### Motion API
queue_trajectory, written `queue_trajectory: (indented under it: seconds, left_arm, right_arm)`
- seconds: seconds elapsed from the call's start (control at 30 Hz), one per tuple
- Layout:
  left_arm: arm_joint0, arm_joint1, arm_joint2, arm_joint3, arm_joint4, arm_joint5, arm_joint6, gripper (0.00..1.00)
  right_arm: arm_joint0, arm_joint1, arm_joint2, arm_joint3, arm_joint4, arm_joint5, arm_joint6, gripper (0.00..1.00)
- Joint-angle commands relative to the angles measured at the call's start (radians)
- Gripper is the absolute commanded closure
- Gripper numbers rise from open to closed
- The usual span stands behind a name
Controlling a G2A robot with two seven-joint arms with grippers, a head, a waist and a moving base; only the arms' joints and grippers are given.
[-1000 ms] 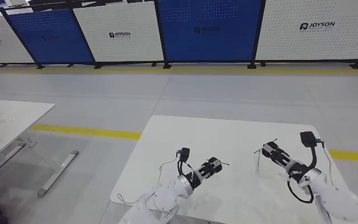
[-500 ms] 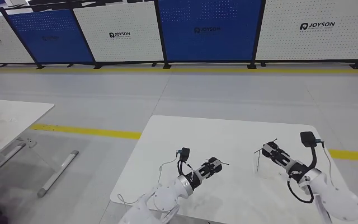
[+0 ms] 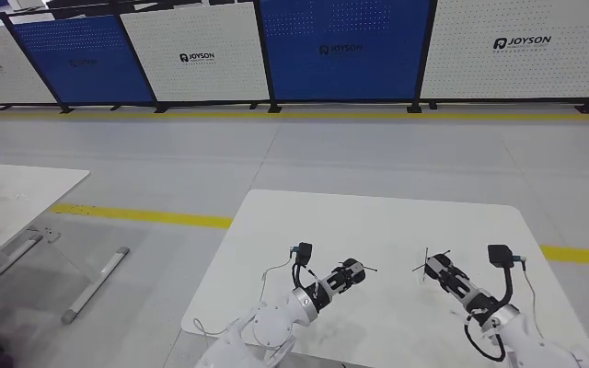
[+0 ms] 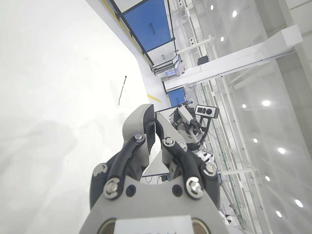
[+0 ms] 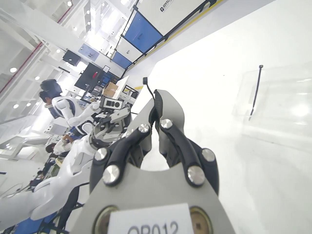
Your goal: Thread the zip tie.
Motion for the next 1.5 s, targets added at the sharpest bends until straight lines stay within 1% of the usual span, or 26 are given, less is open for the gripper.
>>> queue_trajectory:
  seconds: [0.0, 0.4, 0.47, 0.57, 0.67, 0.73, 0.8, 0.83, 0.87, 1.3, 1.4, 1.47]
  left_arm:
    - [0.0, 0.0, 0.0, 0.0, 0.0, 0.0, 0.0, 1.0]
    - [-0.001, 0.0, 0.001, 0.0, 0.007, 0.0, 0.0, 1.0]
    - [-0.013, 0.003, 0.01, 0.0, 0.076, -0.014, -0.02, 1.0]
    - [-0.017, 0.008, 0.009, 0.003, 0.12, -0.02, -0.049, 1.0]
    - [0.001, 0.015, -0.001, 0.009, 0.134, -0.031, -0.083, 1.0]
    - [0.018, 0.02, -0.006, 0.018, 0.149, -0.051, -0.091, 1.0]
    - [0.031, 0.022, -0.006, 0.03, 0.139, -0.072, -0.098, 1.0]
    - [0.035, 0.022, -0.005, 0.037, 0.126, -0.091, -0.101, 1.0]
    - [0.036, 0.022, -0.005, 0.038, 0.12, -0.096, -0.102, 1.0]
    - [0.036, 0.022, -0.005, 0.038, 0.12, -0.096, -0.102, 1.0]
    - [0.027, 0.019, -0.001, 0.019, 0.106, -0.097, -0.083, 1.0]
    - [0.016, 0.019, 0.005, 0.008, 0.128, -0.109, -0.088, 1.0]
  right_arm:
    - [0.0, 0.0, 0.0, 0.0, 0.0, 0.001, -0.002, 1.0]
    - [0.0, 0.0, 0.0, 0.0, 0.0, 0.001, -0.002, 1.0]
    - [0.0, 0.0, 0.0, 0.0, 0.0, 0.001, -0.002, 1.0]
    - [0.0, 0.0, 0.0, 0.0, 0.0, 0.001, -0.002, 1.0]
    - [0.0, 0.0, 0.0, 0.0, 0.0, 0.001, -0.002, 1.0]
    - [0.0, 0.0, 0.0, 0.0, 0.0, 0.001, -0.002, 1.0]
    - [0.0, 0.0, 0.0, 0.0, 0.0, 0.001, -0.002, 1.0]
    - [0.0, 0.0, 0.0, 0.0, 0.0, 0.001, -0.002, 1.0]
    - [0.0, 0.0, 0.0, 0.0, 0.0, 0.001, -0.002, 1.0]
    - [0.0, 0.0, 0.0, 0.0, 0.0, 0.001, -0.002, 1.0]
    - [0.0, 0.0, 0.0, 0.0, 0.0, 0.001, -0.002, 1.0]
    - [0.0, 0.0, 0.0, 0.0, 0.0, 0.001, -0.002, 1.0]
